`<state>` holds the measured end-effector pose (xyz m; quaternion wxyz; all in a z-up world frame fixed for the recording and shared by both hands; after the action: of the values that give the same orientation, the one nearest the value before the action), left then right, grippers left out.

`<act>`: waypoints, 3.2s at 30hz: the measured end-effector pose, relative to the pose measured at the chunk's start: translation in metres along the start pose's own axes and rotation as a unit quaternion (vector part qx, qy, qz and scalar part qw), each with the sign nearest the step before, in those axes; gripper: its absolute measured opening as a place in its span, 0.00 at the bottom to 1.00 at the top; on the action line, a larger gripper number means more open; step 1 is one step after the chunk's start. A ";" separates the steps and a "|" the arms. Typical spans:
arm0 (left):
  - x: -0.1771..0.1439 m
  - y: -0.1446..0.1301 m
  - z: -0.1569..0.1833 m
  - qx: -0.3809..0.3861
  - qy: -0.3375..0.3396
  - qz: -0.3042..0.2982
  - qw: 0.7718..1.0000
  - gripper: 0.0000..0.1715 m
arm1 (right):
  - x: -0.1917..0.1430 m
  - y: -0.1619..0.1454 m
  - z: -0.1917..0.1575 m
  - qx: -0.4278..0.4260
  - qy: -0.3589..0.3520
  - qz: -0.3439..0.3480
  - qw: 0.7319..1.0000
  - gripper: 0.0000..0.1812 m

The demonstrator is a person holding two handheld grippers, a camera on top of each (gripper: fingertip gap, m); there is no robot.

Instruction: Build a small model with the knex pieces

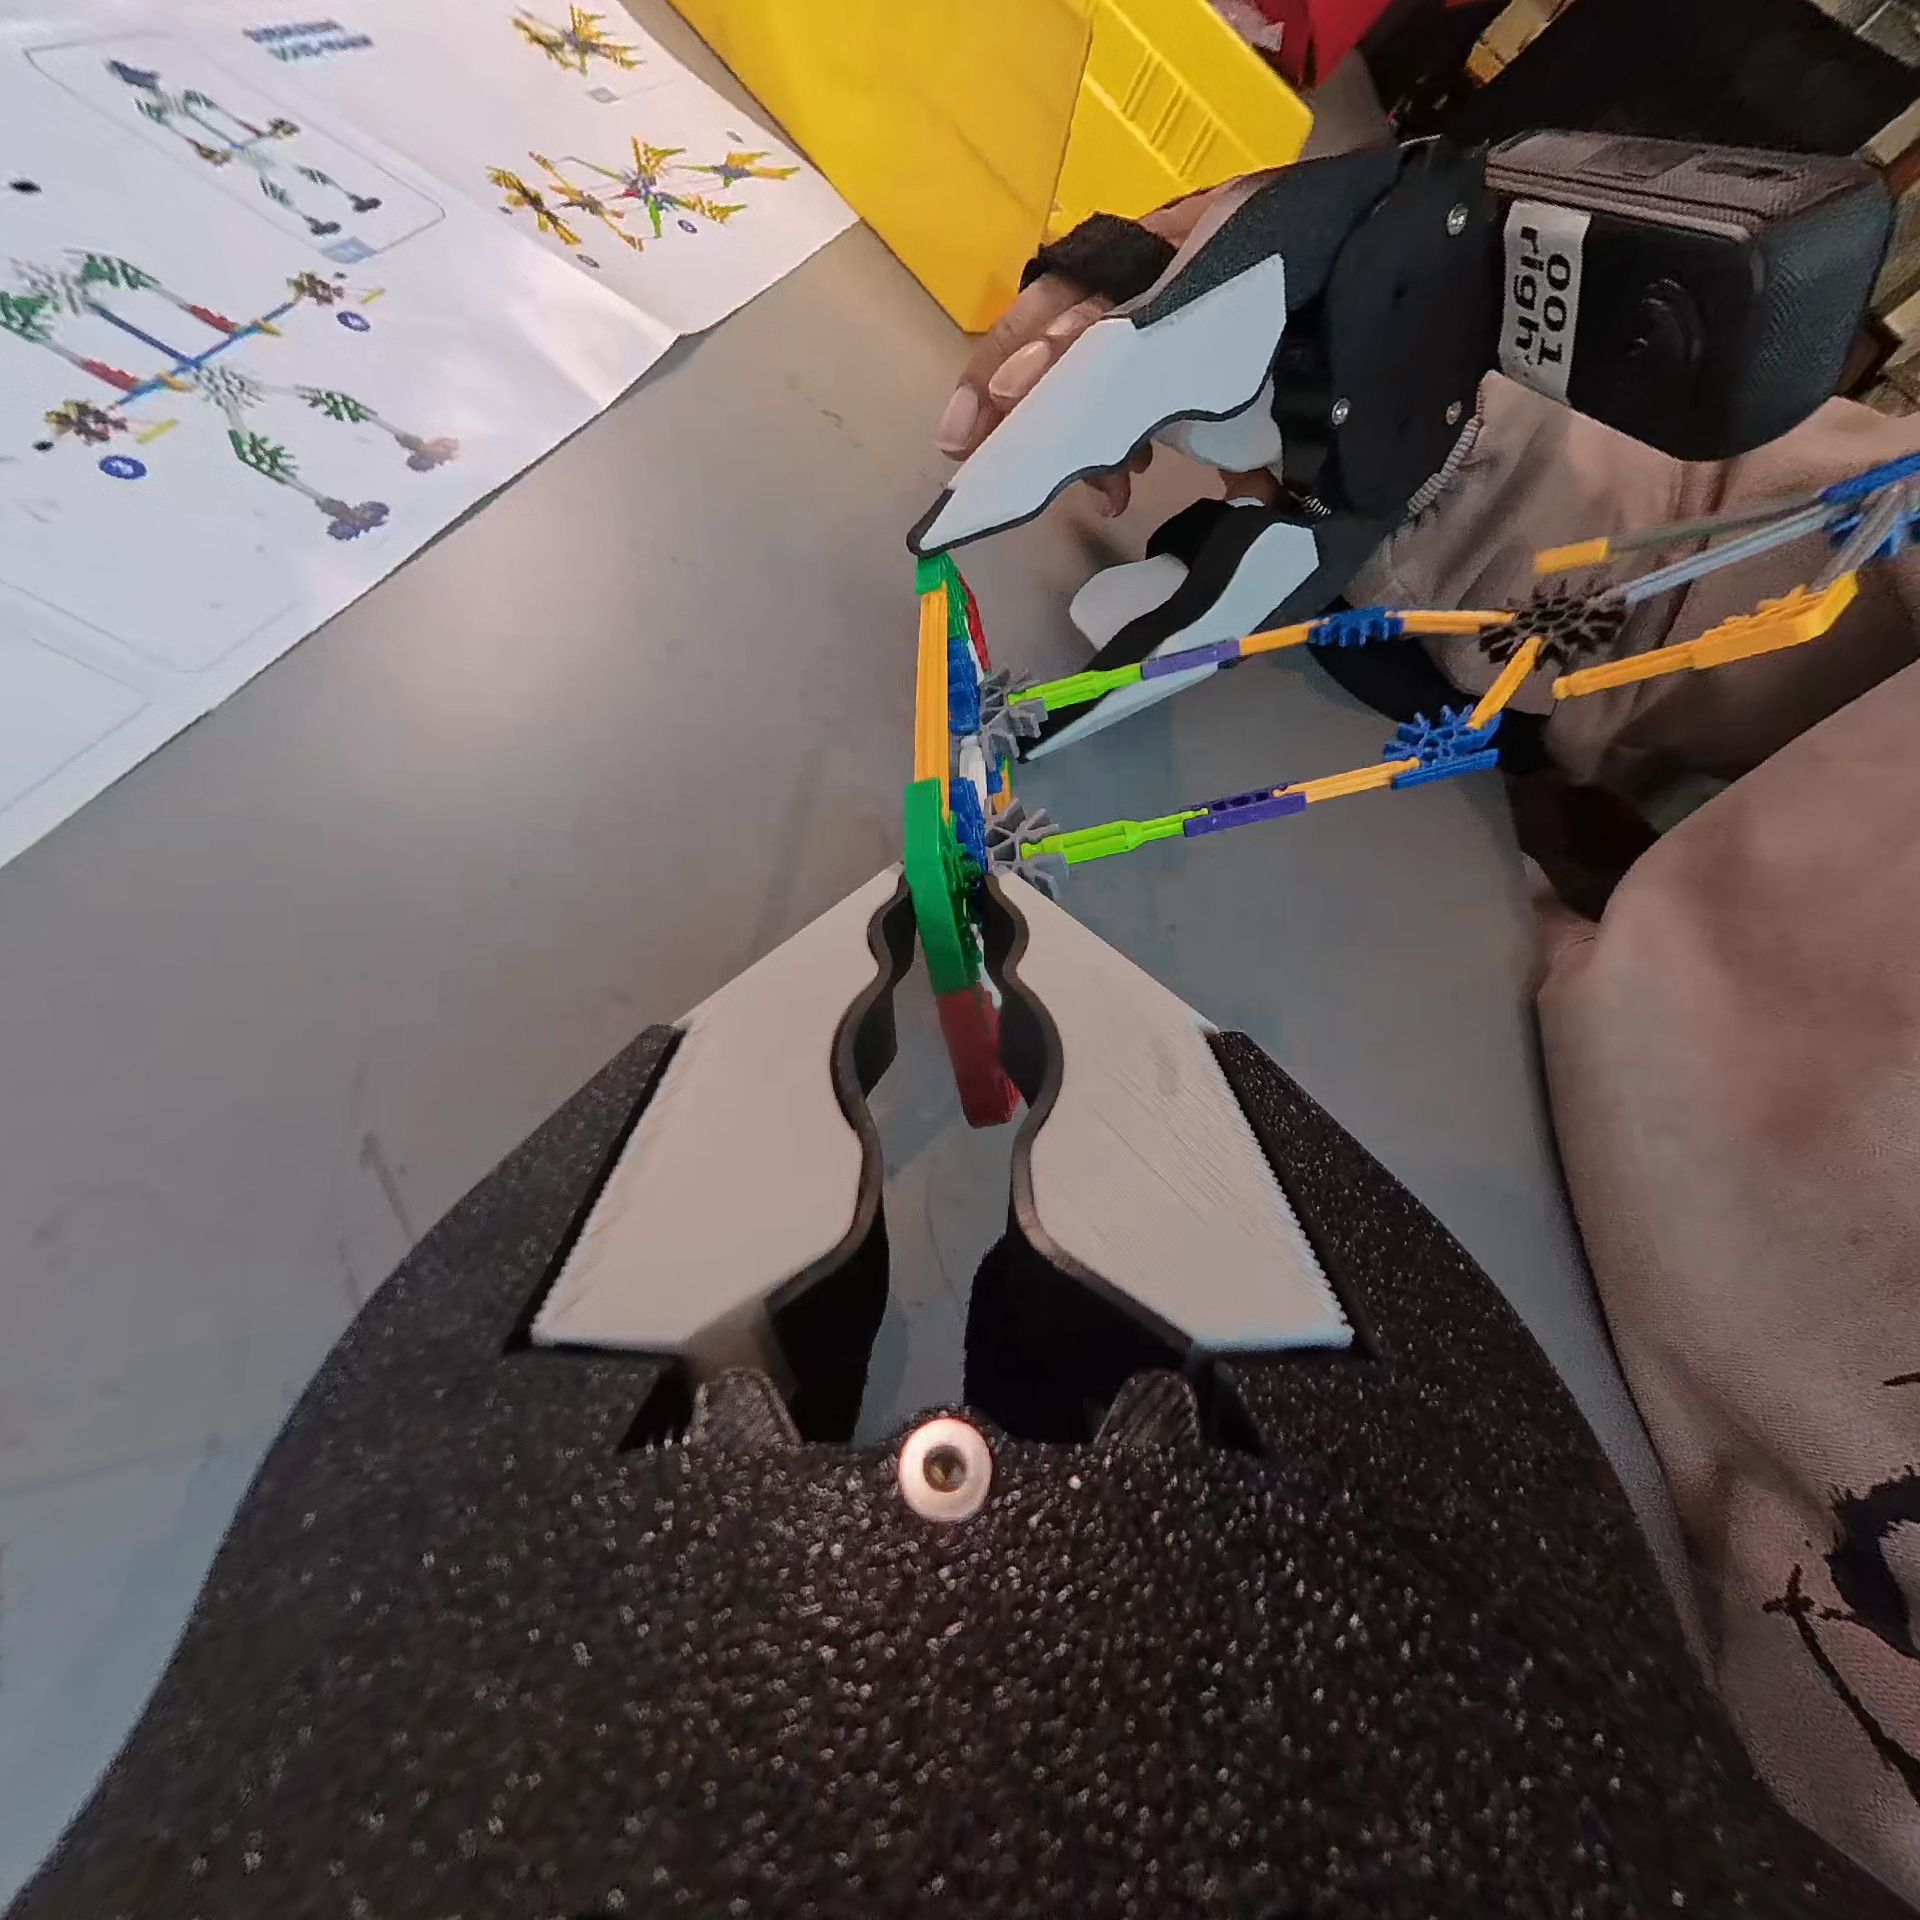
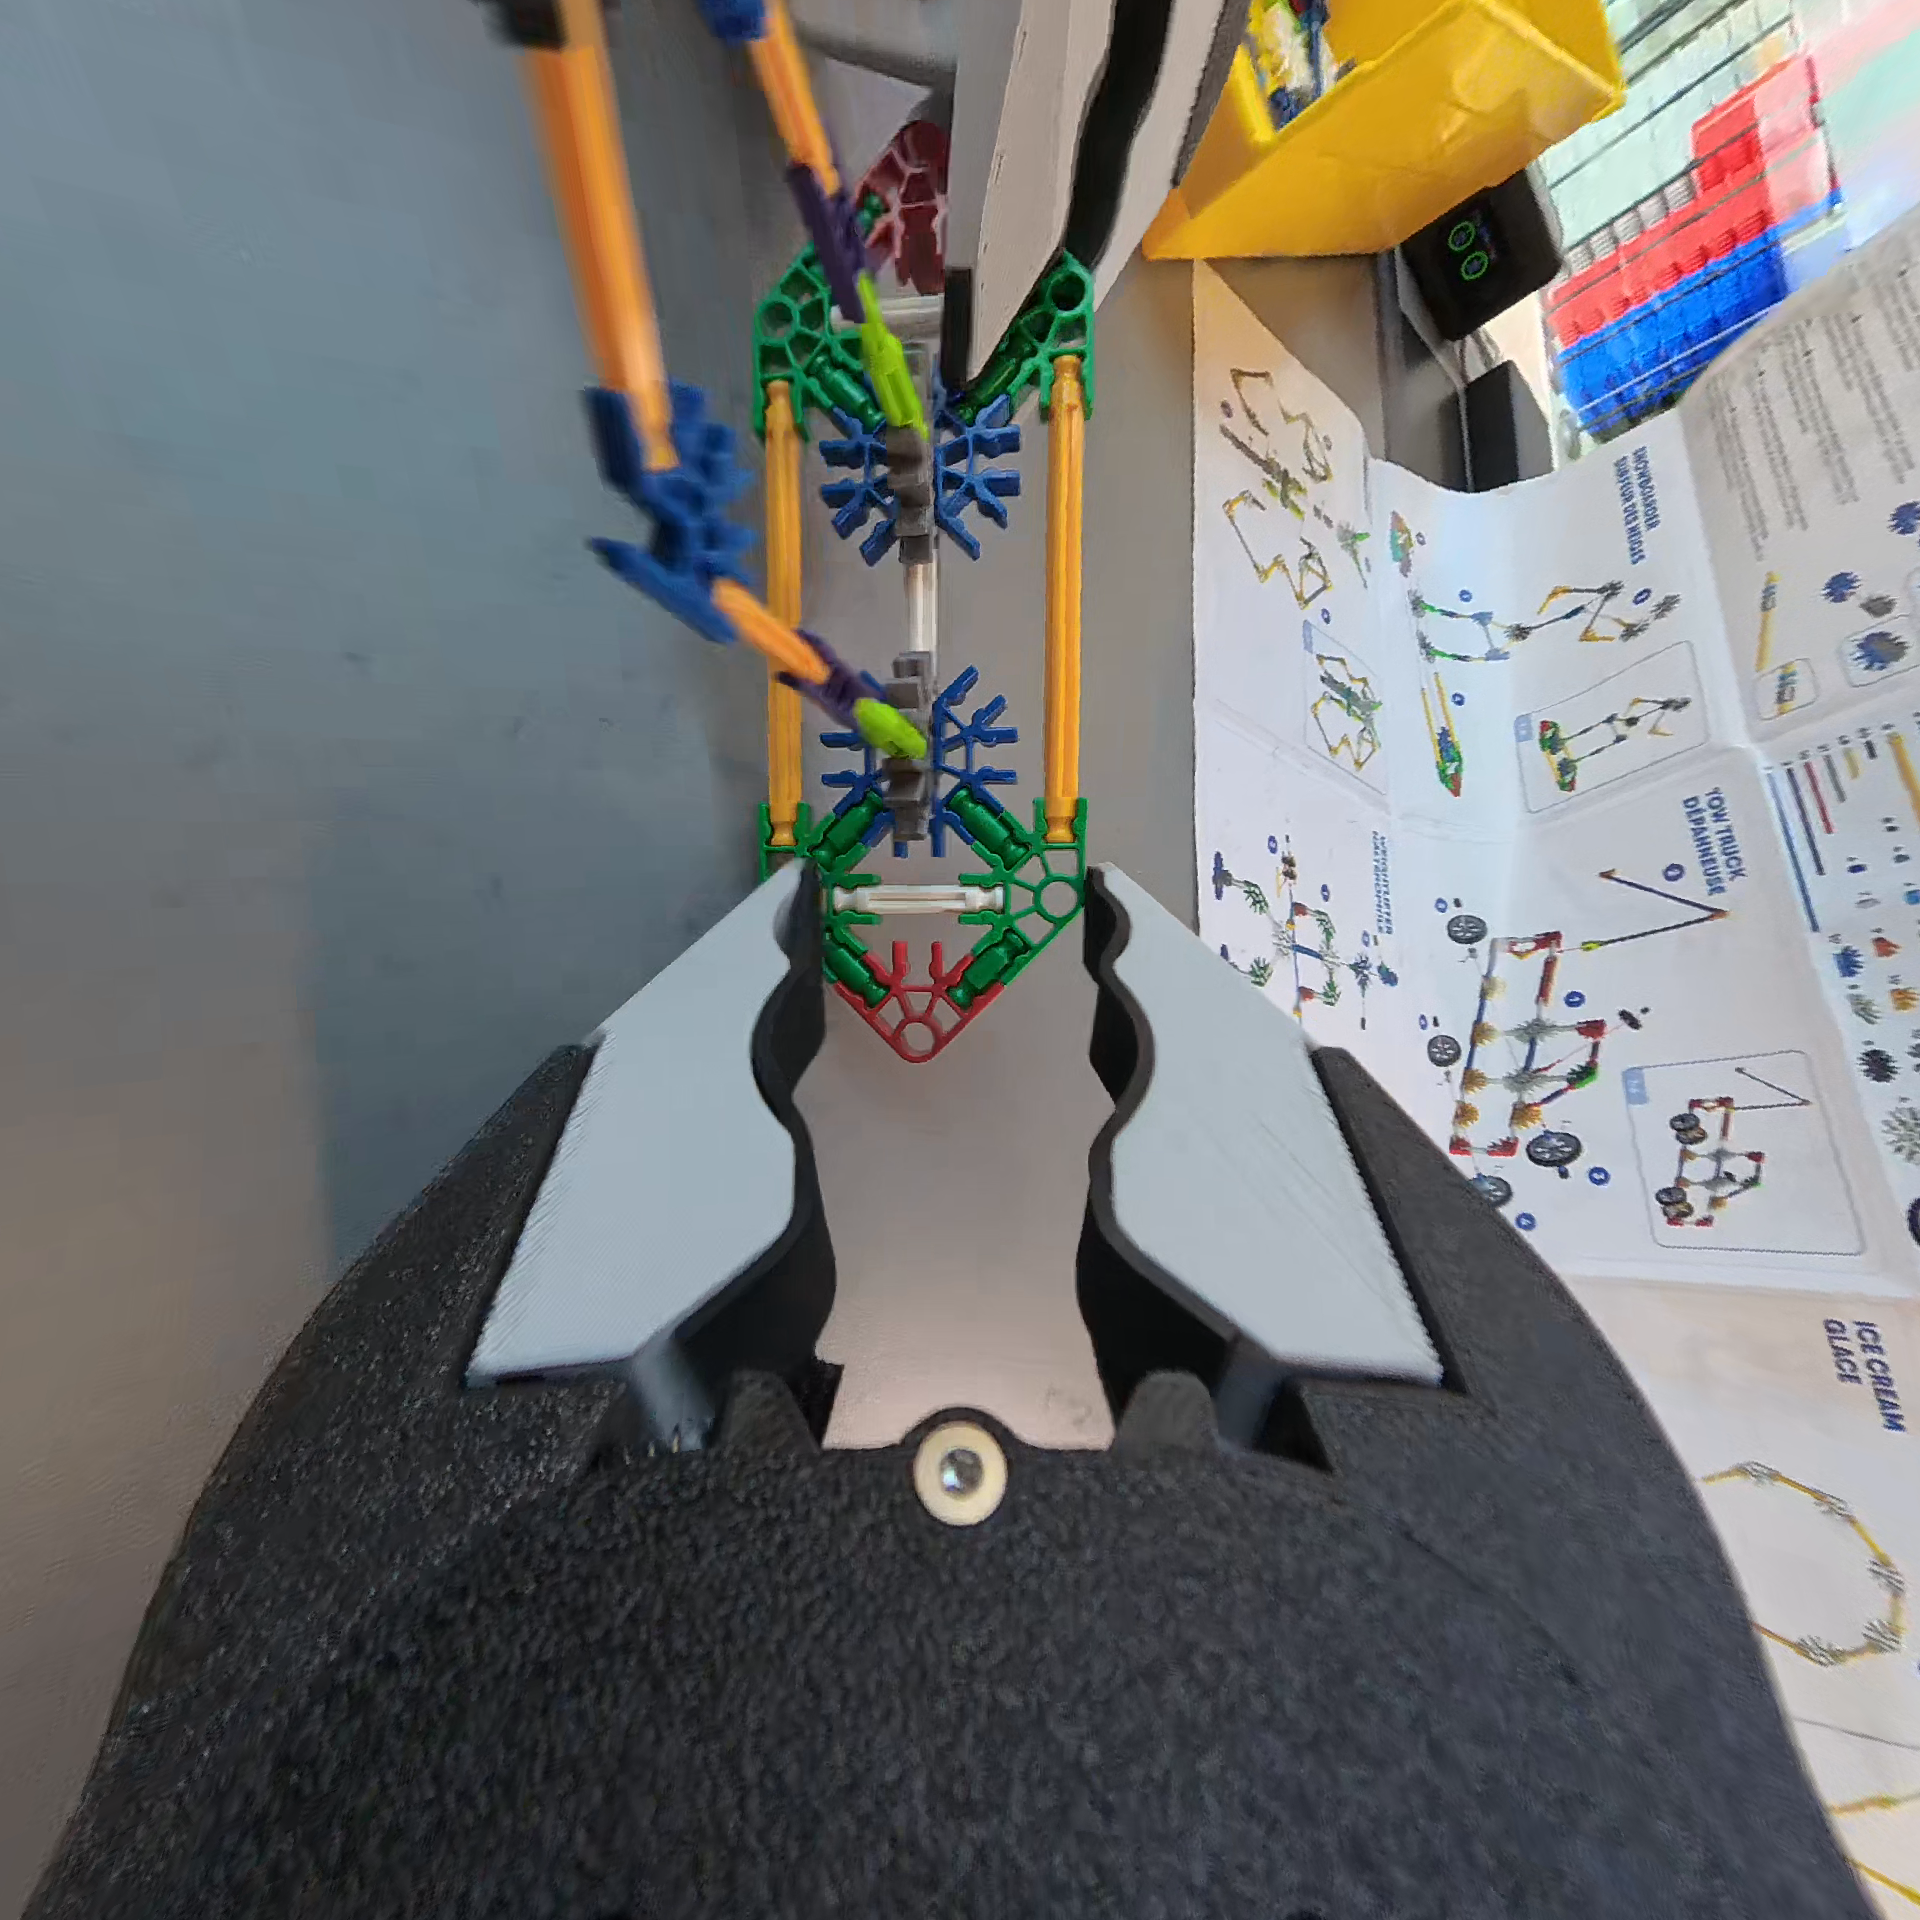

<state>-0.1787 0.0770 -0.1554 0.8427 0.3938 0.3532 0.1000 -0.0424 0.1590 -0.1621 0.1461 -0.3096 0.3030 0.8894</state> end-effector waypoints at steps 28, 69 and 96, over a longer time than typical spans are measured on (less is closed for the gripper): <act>0.030 0.011 0.042 0.231 0.120 -0.029 0.965 0.03 | -0.017 0.046 0.007 0.126 0.124 0.050 0.983 0.03; 0.023 0.018 0.042 0.123 0.045 -0.007 0.991 0.04 | -0.033 0.059 -0.013 0.080 0.168 0.118 0.975 0.02; 0.007 0.032 0.049 0.243 0.181 0.004 0.953 0.12 | -0.027 -0.002 0.001 0.175 0.170 0.042 0.969 0.03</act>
<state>-0.1373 0.0727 -0.1141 0.6430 0.5635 0.5118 0.0835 -0.0216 0.1595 -0.1453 0.1066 -0.4124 0.4872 0.7624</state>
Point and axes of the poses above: each gripper's, where its closed fingertips meet, x out along the fingers, y out of its top, z = x × y across the jaws, the point moved 5 cm from there along -x, back along the fingers, and after that the axes turned 8 degrees about -z, right-handed, at the moved point
